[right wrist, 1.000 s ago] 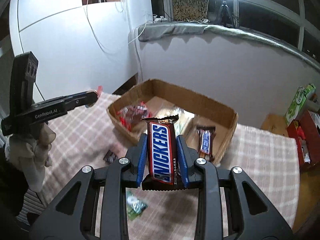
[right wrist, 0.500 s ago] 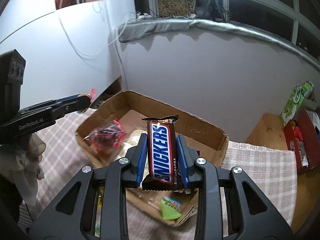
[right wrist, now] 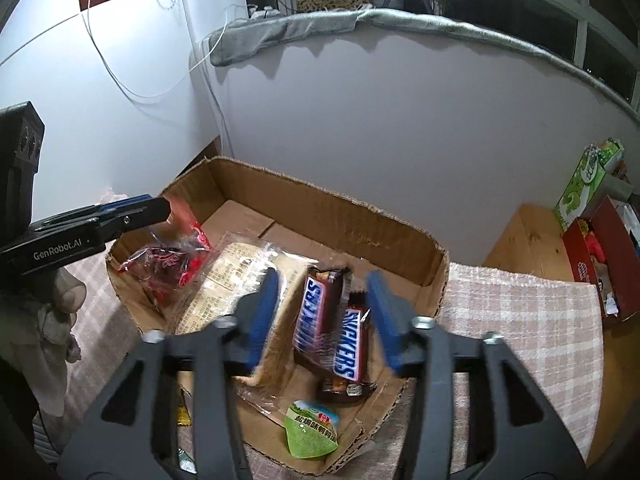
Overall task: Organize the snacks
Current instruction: 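Carry the ball candy into the box with the left tool while the right tool drops the Snickers in, then move both tools back to the loose candies on the table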
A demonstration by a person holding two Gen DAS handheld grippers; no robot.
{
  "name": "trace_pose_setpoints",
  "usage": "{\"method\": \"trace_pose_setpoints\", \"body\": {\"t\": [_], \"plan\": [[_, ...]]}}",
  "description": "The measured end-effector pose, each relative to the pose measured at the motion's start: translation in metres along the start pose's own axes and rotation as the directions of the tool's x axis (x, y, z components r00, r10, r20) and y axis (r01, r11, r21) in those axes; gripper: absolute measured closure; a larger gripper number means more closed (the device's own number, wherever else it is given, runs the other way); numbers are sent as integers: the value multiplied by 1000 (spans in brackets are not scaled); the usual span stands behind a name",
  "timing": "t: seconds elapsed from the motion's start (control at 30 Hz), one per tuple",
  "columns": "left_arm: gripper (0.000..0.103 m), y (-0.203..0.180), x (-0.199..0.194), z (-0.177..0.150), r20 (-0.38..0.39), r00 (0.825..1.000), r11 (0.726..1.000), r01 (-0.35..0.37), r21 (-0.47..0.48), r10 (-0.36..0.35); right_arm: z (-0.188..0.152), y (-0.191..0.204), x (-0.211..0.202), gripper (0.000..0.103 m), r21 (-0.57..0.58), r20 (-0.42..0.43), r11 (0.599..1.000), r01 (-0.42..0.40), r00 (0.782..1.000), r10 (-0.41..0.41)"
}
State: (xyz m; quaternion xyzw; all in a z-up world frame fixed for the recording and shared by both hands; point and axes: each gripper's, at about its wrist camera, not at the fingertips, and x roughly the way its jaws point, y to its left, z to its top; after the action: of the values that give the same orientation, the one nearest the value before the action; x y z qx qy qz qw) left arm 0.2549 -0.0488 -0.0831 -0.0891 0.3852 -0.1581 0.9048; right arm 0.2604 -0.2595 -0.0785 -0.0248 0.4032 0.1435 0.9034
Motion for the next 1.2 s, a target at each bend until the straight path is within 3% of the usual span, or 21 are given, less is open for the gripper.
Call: {"method": "trace_pose_setpoints", "body": {"t": [0.37, 0.67, 0.97, 1.2], "plan": [[59, 0, -39, 4, 69, 998, 1000, 15, 8, -15, 2, 16, -38, 47, -38, 54, 999, -1, 999, 3], [59, 6, -72, -16, 91, 996, 1000, 20, 15, -21, -17, 35, -73, 47, -78, 84, 996, -30, 996, 37], [59, 5, -82, -59, 42, 998, 999, 37, 29, -38, -60, 52, -82, 47, -125, 21, 988, -88, 996, 91], [59, -10, -74, -101, -50, 996, 996, 73, 54, -70, -103, 63, -66, 47, -153, -100, 975, -161, 984, 146]]}}
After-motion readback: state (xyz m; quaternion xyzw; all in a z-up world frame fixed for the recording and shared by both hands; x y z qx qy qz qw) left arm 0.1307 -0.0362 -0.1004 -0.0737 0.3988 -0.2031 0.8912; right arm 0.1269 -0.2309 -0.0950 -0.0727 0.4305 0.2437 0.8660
